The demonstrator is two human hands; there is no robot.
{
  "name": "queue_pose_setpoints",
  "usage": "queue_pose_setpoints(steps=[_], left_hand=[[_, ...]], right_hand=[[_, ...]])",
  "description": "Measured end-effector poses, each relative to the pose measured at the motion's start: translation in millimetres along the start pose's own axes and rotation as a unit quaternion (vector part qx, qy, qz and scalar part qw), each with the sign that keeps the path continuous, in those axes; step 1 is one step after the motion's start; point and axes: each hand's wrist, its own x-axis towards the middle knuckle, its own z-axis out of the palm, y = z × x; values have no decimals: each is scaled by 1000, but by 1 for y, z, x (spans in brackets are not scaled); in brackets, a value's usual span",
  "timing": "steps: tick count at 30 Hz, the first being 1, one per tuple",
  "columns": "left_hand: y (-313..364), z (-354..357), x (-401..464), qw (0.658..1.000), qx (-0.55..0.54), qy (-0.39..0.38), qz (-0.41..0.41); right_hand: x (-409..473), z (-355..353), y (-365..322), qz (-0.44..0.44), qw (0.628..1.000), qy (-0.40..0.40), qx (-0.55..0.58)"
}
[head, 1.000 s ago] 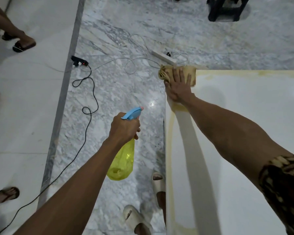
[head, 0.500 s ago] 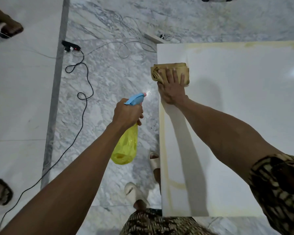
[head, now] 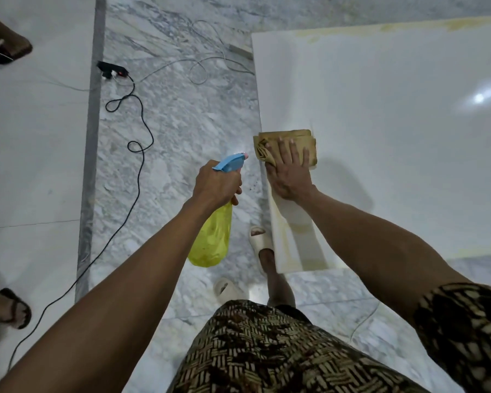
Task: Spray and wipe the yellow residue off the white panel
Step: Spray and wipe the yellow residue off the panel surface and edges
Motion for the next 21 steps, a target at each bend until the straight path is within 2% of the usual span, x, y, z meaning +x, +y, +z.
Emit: queue_pose_setpoints(steps=[9, 17, 21], left_hand=[[-41, -1, -75, 997, 39, -22, 55], [-67, 7, -118, 997, 64, -23, 38], [-74, 18, -133, 998, 56, -24, 31]], right_hand=[[-119, 24, -20, 15, 1000, -2, -6], [-193, 36, -33, 11, 1000, 2, -6], [-225, 37, -40, 13, 999, -21, -21]])
